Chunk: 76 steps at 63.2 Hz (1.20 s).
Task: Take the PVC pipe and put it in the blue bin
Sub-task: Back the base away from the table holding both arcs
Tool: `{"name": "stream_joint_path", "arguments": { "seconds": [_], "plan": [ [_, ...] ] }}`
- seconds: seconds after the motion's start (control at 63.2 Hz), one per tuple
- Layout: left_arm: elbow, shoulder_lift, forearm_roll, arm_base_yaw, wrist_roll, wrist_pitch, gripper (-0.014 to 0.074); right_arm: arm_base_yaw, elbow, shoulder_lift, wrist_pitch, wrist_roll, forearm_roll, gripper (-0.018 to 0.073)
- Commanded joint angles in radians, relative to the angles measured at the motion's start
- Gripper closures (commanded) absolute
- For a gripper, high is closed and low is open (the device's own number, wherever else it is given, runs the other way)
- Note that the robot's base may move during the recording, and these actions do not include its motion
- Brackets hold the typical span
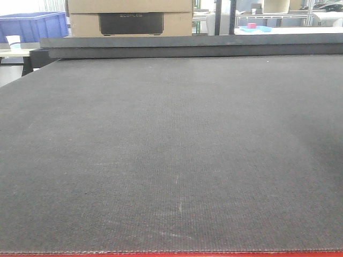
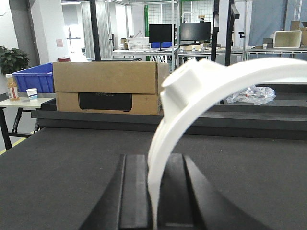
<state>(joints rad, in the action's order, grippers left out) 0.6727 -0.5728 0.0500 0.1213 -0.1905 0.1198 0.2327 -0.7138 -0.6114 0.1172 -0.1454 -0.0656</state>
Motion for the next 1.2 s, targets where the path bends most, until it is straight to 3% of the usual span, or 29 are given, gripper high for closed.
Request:
{"name": "stream_joint_path", "arguments": {
  "seconds": [0.0, 1.187],
  "plan": [
    [0.001, 0.005, 0.006, 0.001, -0.004, -0.033, 0.0708, -0.006, 0.001, 0.005, -0.012, 0.008, -0.011, 0.0721],
    [0.001, 0.005, 0.006, 0.001, -0.004, -0.033, 0.0708, -0.006, 0.001, 0.005, -0.012, 0.008, -0.011, 0.0721]
  ]
}}
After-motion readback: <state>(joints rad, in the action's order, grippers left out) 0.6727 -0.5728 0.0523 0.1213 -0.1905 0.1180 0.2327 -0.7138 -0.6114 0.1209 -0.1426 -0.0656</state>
